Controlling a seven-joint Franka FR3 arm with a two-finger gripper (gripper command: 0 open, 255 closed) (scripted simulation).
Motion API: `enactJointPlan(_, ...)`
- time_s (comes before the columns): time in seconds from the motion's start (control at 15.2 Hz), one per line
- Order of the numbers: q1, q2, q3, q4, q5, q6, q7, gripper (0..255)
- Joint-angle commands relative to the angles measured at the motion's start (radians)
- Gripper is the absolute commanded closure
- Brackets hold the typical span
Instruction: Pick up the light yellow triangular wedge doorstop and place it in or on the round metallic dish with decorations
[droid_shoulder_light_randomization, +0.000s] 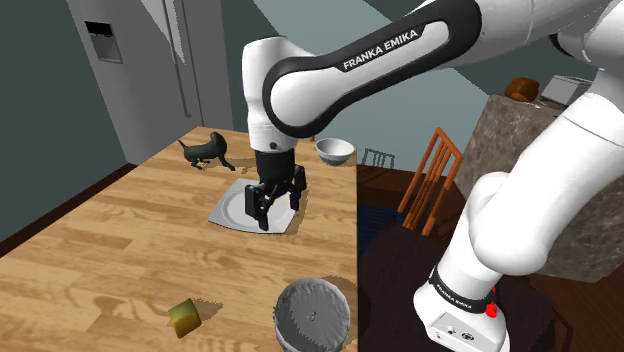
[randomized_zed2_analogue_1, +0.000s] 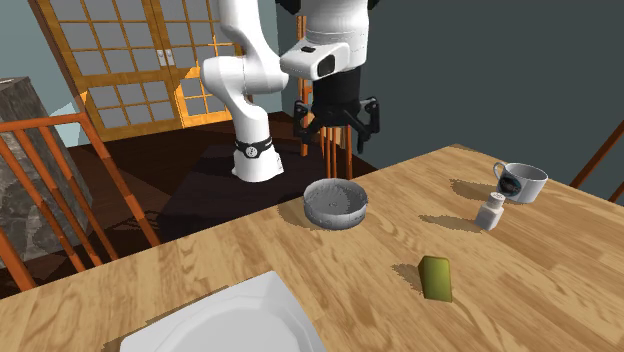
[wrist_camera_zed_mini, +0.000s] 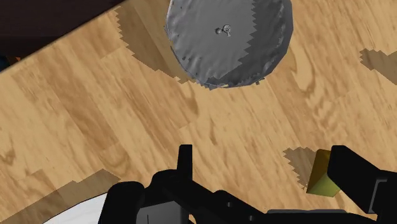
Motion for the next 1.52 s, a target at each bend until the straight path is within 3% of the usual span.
enactJointPlan(0.0,0.009,0.076,0.031,0.031,-0.011,0.05,0.042,0)
enactJointPlan(0.59,0.072,0.428,0.096,0.224,-0.148,0.201,0.23,0)
enactJointPlan(1.25,0.229,0.825,0.054,0.567,-0.312,0.236,0.396,0)
enactJointPlan(1.45,0.235,0.84,0.049,0.561,-0.317,0.257,0.399,0)
